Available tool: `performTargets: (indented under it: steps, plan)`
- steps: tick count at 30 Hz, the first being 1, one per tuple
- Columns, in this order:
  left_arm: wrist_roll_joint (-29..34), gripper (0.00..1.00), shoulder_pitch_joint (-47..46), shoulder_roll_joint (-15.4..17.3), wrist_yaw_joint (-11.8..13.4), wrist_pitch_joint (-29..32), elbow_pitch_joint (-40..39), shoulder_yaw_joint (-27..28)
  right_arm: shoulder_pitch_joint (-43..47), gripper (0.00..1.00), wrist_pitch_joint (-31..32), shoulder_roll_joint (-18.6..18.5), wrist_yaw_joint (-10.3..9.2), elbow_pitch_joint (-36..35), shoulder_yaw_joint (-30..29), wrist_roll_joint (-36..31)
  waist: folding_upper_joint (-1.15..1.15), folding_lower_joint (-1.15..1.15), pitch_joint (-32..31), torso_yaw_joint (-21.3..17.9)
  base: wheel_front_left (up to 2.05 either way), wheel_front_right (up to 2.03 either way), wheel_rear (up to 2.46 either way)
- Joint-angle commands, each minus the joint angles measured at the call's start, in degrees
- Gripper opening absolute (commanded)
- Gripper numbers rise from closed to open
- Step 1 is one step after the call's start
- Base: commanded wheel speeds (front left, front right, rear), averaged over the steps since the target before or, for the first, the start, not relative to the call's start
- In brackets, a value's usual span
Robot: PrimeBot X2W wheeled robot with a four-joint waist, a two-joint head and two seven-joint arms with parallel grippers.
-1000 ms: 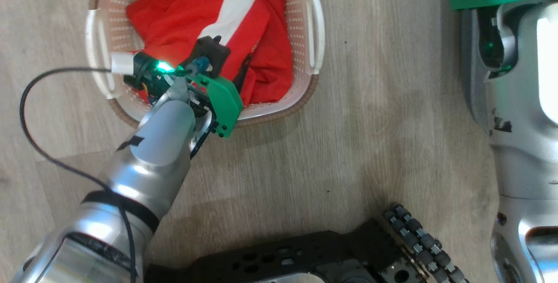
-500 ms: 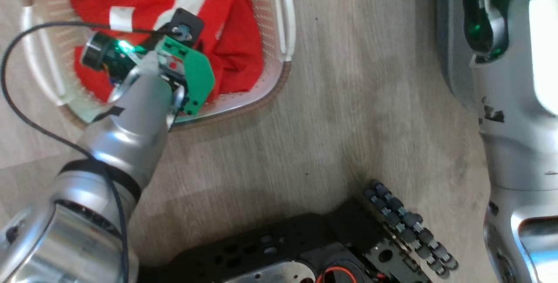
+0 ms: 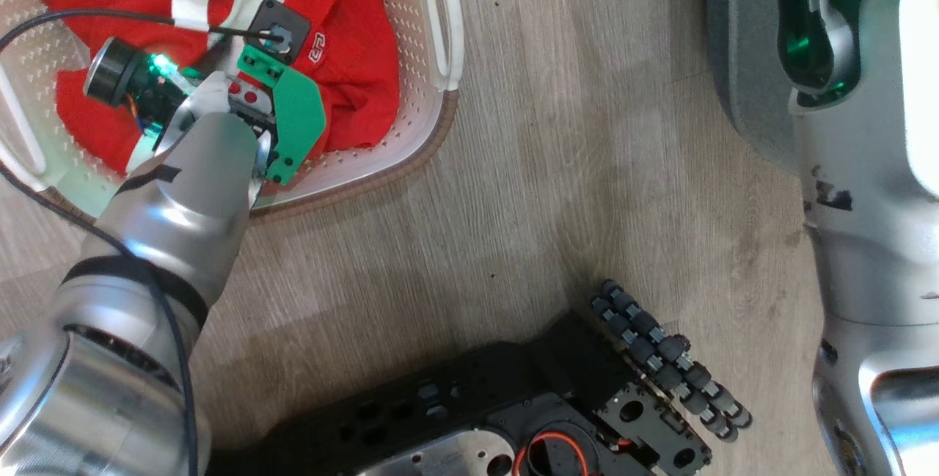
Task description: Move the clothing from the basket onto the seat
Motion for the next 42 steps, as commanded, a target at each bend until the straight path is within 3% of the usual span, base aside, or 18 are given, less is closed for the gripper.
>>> performTargets:
  steps: [1, 9, 28, 42]
  plan:
    - [-0.11, 0.0, 1.25, 0.78, 0.5, -0.23, -0.07, 0.46, 2.24, 1.0, -0.36, 0.91, -0.01, -1.74, -0.08, 0.57, 0.0, 0.0, -0.08, 0.12, 0.0, 0.0, 0.0]
    - [-2.73, 0.0, 2.9, -0.55, -0.54, -3.76, -0.3, 1.79, 2.38, 1.0, -0.36, 0.91, -0.01, -0.82, -0.74, 1.32, 0.0, 0.0, -3.04, 1.11, 0.0, 0.0, 0.0]
    - [-11.6, 0.0, 9.81, -2.14, -6.58, -15.23, -2.87, 6.51, 7.87, 1.0, -0.36, 0.92, -0.01, 6.27, -0.75, -2.68, 0.0, 0.0, -21.83, 8.6, 0.0, 0.0, 0.0]
    - [-11.76, 0.0, 16.82, -2.17, -5.79, -15.5, -18.81, 12.79, 17.36, 1.0, -0.36, 0.1, -0.01, 10.97, -2.42, -2.4, 0.0, 0.0, -37.15, 13.58, 0.0, 0.0, 0.0]
